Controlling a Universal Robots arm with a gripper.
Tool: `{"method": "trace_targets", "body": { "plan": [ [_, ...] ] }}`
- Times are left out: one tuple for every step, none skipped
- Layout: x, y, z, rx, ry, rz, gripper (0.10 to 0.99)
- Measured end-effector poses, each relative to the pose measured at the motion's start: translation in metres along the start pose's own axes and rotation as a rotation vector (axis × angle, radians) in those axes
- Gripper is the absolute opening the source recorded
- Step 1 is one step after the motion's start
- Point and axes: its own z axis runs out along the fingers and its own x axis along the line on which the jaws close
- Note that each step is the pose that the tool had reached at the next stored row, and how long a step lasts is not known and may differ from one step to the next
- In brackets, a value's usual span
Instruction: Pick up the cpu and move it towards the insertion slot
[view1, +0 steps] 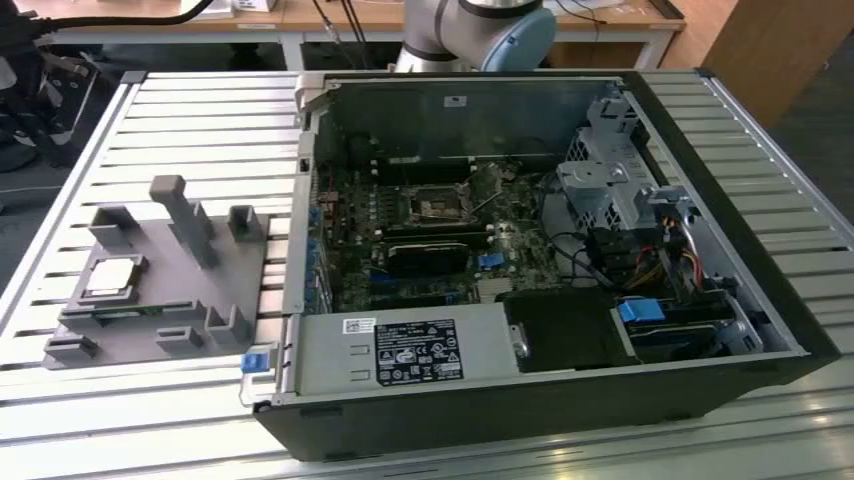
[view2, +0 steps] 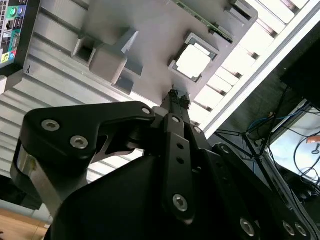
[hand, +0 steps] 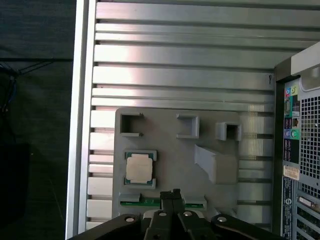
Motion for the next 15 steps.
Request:
{"method": "trace_targets", "body": {
  "plan": [
    [0.0011, 0.0, 0.0001, 0.0, 0.0, 0.0, 0.106],
    [0.002, 0.0, 0.0002, 0.0, 0.0, 0.0, 0.106],
    [0.003, 0.0001, 0.0003, 0.0, 0.0, 0.0, 0.106],
    [0.0045, 0.0001, 0.0004, 0.0, 0.0001, 0.0, 0.106],
    [0.0057, 0.0001, 0.0006, 0.0, 0.0, 0.0, 0.106],
    [0.007, 0.0001, 0.0007, 0.0, 0.0, 0.0, 0.106],
    [0.0081, 0.0002, 0.0008, 0.0, 0.0, 0.0, 0.106],
    [0.009, 0.0001, 0.001, 0.0, -0.0001, 0.0, 0.106],
    [0.0101, 0.0001, 0.0011, 0.0, -0.0001, 0.0, 0.106],
    [0.0114, 0.0002, 0.0011, 0.0, 0.0, 0.0, 0.106],
    [0.0127, 0.0002, 0.0012, 0.0, 0.0, 0.0, 0.106],
    [0.014, 0.0003, 0.0012, 0.0, 0.0001, 0.0, 0.106],
    [0.015, 0.0003, 0.0013, 0.0, 0.0001, 0.0, 0.106],
    [0.0158, 0.0002, 0.0014, 0.0, 0.0, 0.0, 0.106],
    [0.0161, 0.0002, 0.0015, 0.0, -0.0001, 0.0, 0.106]
  ]
}}
